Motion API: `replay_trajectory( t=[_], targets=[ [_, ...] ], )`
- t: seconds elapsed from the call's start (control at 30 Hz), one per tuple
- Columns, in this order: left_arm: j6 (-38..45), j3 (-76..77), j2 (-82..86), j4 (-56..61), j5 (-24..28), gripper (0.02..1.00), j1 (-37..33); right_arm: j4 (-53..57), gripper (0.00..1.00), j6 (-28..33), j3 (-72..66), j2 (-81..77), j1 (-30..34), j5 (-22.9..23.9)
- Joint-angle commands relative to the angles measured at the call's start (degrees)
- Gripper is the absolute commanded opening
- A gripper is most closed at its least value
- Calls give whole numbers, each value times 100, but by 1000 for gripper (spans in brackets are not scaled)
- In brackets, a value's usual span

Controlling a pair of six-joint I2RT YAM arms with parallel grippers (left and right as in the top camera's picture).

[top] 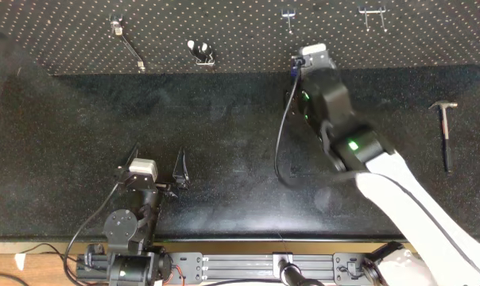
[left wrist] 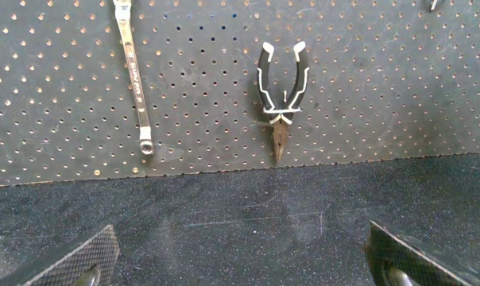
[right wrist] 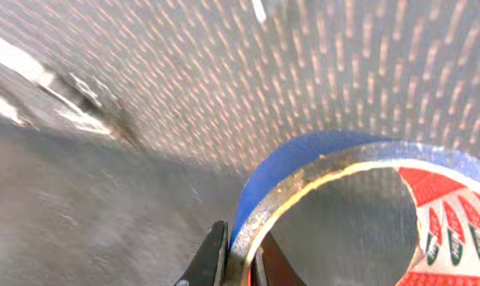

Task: Place Tools Onto Pegboard

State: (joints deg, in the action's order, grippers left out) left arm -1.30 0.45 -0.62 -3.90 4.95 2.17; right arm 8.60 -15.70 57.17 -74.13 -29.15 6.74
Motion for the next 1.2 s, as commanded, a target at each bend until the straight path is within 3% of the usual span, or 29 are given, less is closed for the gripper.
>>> replay_trajectory(
  t=[0.03, 0.2, 0.33, 0.43, 0.5, 0.87, 1.03, 1.2],
  targets=[
    [74, -13, 44, -42, -31, 993, -28, -527, 77, 415, 57, 599, -212, 35],
    [74, -13, 44, -44, -31, 996, -28, -1228, 73, 1078, 57, 33, -319, 44],
    [74, -13, 44, -42, -31, 996, -28, -2059, 75, 1353, 57, -809, -304, 490],
    [74, -13, 44, -42, -31, 993, -28, -2787, 73, 1572, 57, -1342, -293, 1198],
    [74, -13, 44, -42, -31, 993, -28, -3073, 75, 1606, 57, -1515, -293, 1379],
    [74, -13, 44, -42, -31, 996, -28, -3930, 80, 1843, 57, -2133, -275, 1381],
    [74, -13, 44, -44, -31, 996, -28, -4216, 321, 1840, 57, -2256, -214, 1377],
    [74, -13, 44, -44, -31, 993, -28, -4118, 373, 1838, 57, -2218, -267, 1357]
  ],
)
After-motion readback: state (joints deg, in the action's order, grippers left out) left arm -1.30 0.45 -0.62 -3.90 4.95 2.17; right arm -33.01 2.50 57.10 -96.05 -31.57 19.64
